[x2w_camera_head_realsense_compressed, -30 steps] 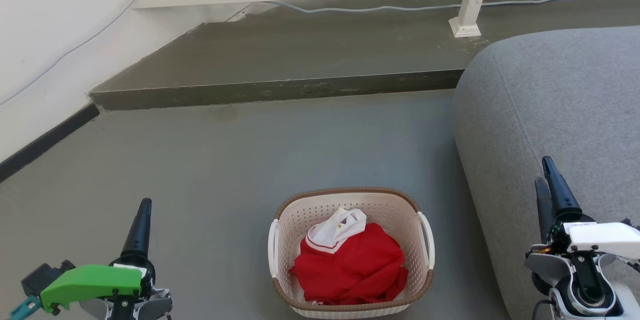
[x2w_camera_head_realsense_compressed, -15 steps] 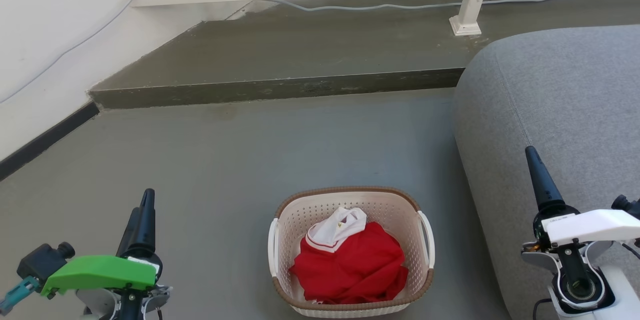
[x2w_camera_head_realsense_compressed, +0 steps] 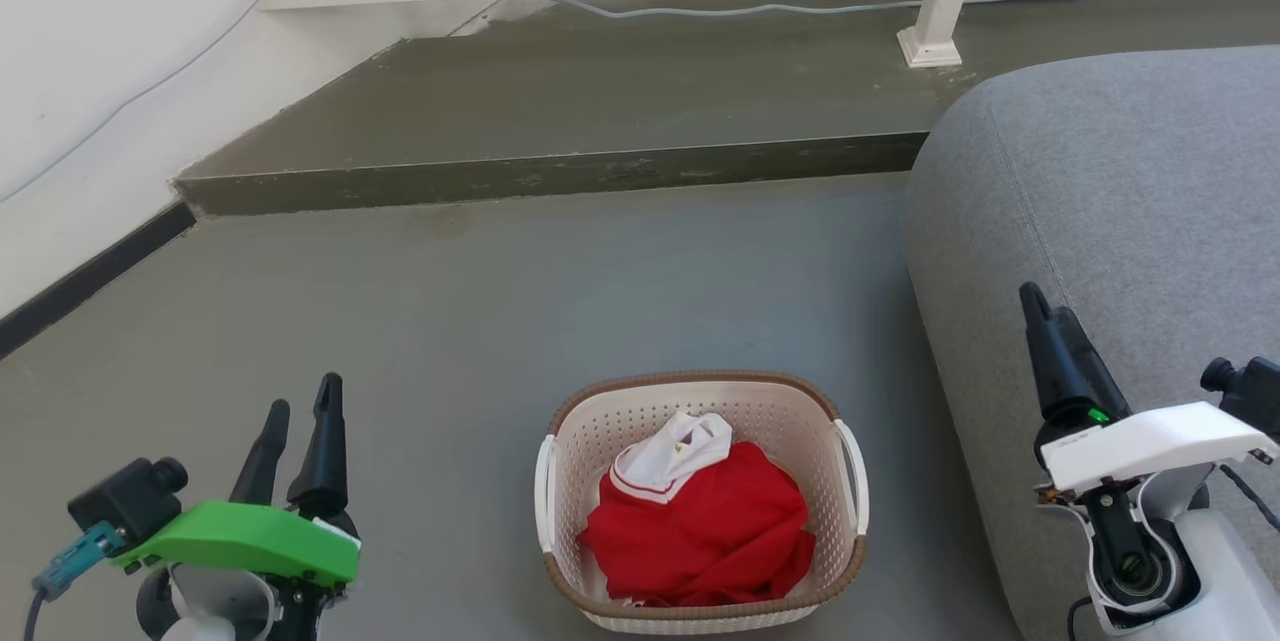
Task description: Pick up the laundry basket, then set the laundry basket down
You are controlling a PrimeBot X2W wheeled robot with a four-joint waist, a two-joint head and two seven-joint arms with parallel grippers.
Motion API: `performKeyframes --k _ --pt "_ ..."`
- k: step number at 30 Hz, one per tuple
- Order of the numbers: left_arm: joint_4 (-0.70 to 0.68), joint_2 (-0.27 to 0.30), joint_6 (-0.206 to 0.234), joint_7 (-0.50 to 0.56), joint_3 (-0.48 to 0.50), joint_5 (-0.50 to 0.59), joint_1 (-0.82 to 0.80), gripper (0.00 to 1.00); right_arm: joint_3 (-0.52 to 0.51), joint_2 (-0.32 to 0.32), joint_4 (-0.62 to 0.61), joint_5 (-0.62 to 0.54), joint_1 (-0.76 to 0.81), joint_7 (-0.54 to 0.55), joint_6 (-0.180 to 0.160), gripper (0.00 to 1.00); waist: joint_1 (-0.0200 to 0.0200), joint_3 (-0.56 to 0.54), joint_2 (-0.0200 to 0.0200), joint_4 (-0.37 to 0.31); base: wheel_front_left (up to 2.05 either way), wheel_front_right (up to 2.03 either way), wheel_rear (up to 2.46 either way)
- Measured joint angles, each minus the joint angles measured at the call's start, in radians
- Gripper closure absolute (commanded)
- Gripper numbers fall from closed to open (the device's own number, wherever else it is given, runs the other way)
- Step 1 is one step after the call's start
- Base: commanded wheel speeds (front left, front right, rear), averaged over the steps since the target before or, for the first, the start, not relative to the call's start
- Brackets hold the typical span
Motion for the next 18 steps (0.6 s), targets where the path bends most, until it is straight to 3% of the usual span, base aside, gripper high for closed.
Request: performKeyframes --k 18 --pt "-0.030 -0.011 0.026 -0.070 -0.044 0.312 -0.018 0.00 0.073 -0.018 -0.003 -0.346 -0.021 -0.067 -0.078 0.00 0.0000 0.004 0.0000 0.004 0.00 0.00 0.00"
